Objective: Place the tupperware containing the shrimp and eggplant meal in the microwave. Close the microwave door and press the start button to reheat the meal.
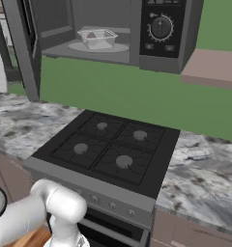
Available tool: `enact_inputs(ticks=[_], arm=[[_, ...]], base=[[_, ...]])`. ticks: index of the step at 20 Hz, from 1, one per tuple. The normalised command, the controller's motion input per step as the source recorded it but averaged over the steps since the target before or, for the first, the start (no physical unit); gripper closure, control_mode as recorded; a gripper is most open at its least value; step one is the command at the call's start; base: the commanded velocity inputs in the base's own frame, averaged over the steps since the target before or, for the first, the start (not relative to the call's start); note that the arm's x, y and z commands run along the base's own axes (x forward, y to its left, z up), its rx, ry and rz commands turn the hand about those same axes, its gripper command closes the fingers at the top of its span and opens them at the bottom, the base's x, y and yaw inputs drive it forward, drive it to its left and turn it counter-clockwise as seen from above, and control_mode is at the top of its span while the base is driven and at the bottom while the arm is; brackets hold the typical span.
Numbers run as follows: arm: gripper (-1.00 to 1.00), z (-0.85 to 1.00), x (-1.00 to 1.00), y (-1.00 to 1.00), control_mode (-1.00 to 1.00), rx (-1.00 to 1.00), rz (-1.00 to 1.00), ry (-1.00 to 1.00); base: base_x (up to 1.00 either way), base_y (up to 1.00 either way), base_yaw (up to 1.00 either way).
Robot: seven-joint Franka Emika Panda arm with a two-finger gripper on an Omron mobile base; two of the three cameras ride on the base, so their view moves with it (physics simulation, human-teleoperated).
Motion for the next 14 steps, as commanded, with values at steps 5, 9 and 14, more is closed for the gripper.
enact_inputs(ticks=[5,9,14], arm=[[-1.0,0.0,0.47,-0.16,-1.0,0.01,0.07,-0.04],[-1.0,0.0,0.52,-0.11,-1.0,0.0,0.11,-0.04],[-1.0,0.0,0.72,-0.2,-1.0,0.01,0.17,-0.08]], base=[[0.0,0.0,0.0],[0.0,0.0,0.0],[0.0,0.0,0.0]])
